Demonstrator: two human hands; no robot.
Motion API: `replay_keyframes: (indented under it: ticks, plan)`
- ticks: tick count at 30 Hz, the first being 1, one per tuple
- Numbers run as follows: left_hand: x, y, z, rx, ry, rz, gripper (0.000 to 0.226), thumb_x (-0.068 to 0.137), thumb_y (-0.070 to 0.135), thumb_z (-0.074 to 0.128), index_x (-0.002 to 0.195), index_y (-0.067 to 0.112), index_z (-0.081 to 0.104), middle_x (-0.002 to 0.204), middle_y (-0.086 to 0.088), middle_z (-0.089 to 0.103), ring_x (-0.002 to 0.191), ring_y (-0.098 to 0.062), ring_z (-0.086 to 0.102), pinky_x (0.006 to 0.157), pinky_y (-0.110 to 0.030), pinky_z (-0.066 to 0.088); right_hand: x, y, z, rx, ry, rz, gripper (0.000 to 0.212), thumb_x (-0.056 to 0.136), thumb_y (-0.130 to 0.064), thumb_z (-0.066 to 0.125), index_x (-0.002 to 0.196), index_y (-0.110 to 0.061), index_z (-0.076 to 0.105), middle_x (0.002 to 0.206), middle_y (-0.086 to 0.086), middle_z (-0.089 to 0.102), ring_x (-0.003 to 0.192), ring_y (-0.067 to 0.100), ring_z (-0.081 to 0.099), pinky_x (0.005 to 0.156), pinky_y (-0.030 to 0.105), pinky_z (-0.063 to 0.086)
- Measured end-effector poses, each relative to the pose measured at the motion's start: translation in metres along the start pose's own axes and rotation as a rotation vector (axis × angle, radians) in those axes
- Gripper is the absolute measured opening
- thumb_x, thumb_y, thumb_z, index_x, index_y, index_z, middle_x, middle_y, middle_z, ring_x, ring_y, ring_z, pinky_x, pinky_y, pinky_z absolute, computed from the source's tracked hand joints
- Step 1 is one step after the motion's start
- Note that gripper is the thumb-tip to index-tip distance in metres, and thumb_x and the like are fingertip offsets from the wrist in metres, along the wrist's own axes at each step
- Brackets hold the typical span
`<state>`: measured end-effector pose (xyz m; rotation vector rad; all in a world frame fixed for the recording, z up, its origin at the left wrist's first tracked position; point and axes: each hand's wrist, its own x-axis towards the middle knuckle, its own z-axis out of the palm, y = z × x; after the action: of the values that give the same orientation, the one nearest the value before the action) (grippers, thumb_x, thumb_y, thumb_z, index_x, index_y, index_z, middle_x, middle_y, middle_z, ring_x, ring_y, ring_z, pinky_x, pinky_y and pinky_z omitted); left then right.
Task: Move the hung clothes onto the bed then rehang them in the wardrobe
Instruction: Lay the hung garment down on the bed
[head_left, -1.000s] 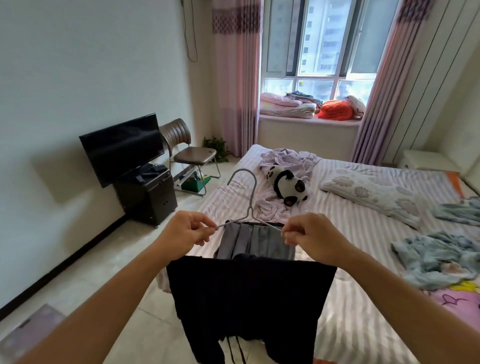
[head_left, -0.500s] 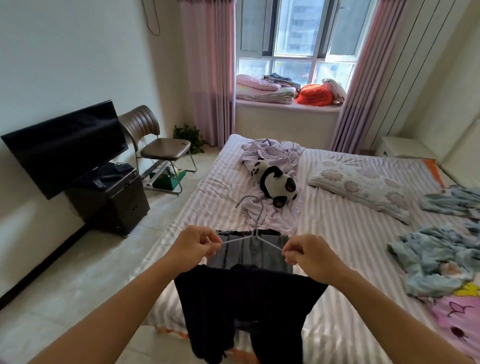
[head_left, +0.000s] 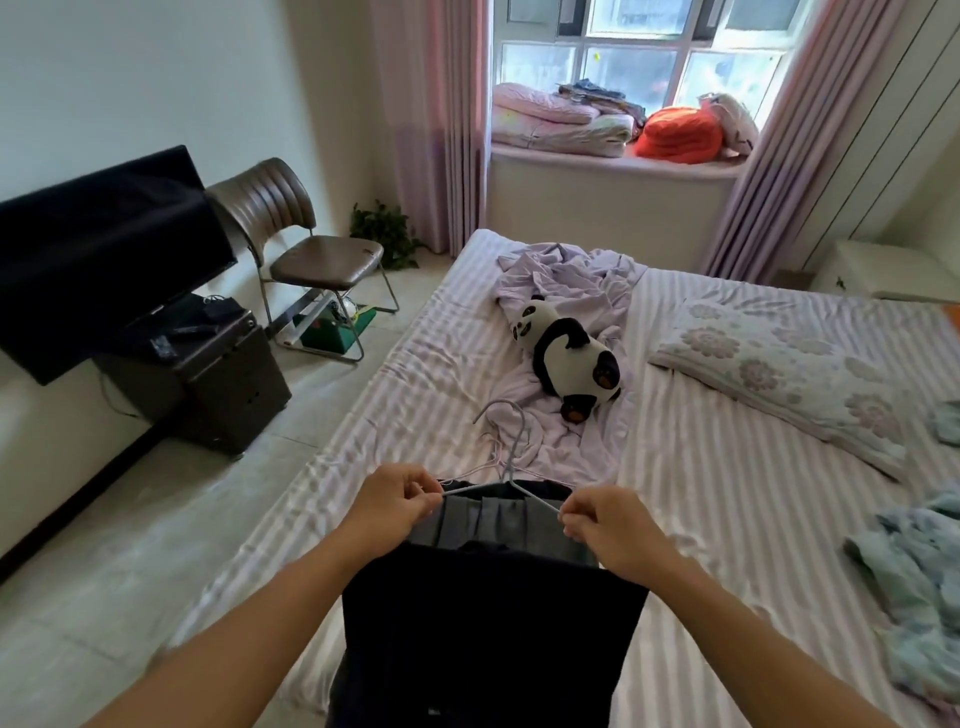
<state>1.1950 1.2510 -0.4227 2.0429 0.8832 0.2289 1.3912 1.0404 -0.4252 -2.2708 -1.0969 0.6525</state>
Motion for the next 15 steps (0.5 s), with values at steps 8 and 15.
replay_keyframes:
  ticks: [8, 15]
  plan:
    - [0.128, -0.03, 0.055, 0.084, 0.066, -0.101, 0.011, 0.095, 0.011, 0.06, 0.095, 0.019, 0.068, 0.084, 0.004, 0.065, 0.08, -0.014, 0.062, 0.065, -0.02, 0.042, 0.14, 0.061, 0.024, -0.027, 0.011, 0.053, 0.015, 0.094, -0.009, 0.059, 0.084, -0.011, 0.071, 0.082, 0.0, 0.069, 0.079, 0.014, 0.062, 0.068, 0.019, 0.043]
    - [0.212, -0.095, 0.104, 0.173, -0.073, -0.205, 0.025, 0.095, 0.011, 0.055, 0.099, 0.035, 0.059, 0.098, 0.011, 0.061, 0.098, -0.012, 0.061, 0.085, -0.031, 0.051, 0.234, 0.124, 0.074, -0.248, -0.148, 0.0, 0.031, 0.077, 0.012, 0.047, 0.083, -0.019, 0.051, 0.078, -0.001, 0.051, 0.073, 0.023, 0.053, 0.065, 0.038, 0.045]
